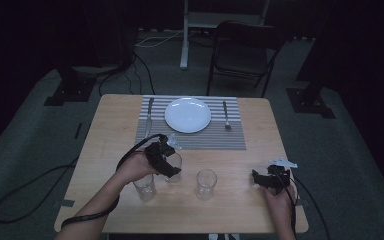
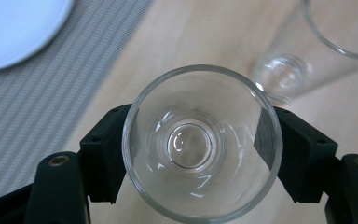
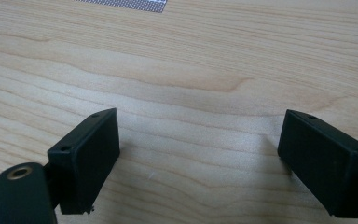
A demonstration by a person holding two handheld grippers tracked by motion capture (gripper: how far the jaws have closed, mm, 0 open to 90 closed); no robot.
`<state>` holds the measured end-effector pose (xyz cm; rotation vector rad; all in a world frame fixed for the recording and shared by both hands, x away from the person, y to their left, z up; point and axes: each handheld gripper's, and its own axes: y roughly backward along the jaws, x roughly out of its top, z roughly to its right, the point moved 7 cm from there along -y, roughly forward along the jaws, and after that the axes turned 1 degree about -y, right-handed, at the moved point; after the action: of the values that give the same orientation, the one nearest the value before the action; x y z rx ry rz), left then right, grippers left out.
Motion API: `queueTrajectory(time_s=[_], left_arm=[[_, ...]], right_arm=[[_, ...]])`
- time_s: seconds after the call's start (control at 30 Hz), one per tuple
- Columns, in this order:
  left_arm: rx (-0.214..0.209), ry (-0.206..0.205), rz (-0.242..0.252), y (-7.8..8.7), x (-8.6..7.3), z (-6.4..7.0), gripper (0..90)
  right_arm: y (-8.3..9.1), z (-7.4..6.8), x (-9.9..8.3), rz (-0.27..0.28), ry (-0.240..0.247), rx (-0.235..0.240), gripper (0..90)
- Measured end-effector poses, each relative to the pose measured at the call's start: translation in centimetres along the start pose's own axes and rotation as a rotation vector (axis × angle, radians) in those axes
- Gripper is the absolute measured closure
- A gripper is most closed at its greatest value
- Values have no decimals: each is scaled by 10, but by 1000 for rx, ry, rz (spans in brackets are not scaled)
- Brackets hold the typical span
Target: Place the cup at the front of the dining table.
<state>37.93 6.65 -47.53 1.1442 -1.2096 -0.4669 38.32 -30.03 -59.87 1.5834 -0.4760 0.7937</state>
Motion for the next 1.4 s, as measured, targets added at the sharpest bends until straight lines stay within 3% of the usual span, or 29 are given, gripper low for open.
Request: queueTrajectory(time_s=[0.07, 0.1, 0.2, 0.23, 0.33, 0.63, 0.73, 0.9, 1.0, 1.2, 1.4], left_arm=[[6, 11, 2, 1, 0, -4, 288], [26, 29, 7, 2, 2, -12, 288], [35, 41, 3, 3, 2, -17, 288], [53, 71, 6, 4, 3, -28, 288], [59, 89, 11, 5, 3, -35, 288], [108, 186, 16, 4, 7, -73, 288], [119, 198, 15, 4, 9, -80, 288], [170, 245, 37, 3, 17, -102, 288], [180, 274, 49, 2, 18, -113, 288], [233, 293, 40, -5, 19, -133, 288], [215, 311, 34, -16, 22, -152, 288]], right_arm=[[0, 0, 0, 0, 1, 0, 125], [0, 0, 0, 0, 2, 0, 124], [0, 0, 0, 0, 3, -1, 124], [0, 0, 0, 1, 4, 0, 124], [0, 0, 0, 0, 2, 0, 125], [0, 0, 0, 0, 0, 0, 125], [0, 0, 0, 0, 0, 0, 125], [0, 0, 0, 0, 1, 0, 125], [0, 0, 0, 0, 1, 0, 125], [0, 0, 0, 0, -1, -1, 126], [0, 0, 0, 0, -1, -1, 126]])
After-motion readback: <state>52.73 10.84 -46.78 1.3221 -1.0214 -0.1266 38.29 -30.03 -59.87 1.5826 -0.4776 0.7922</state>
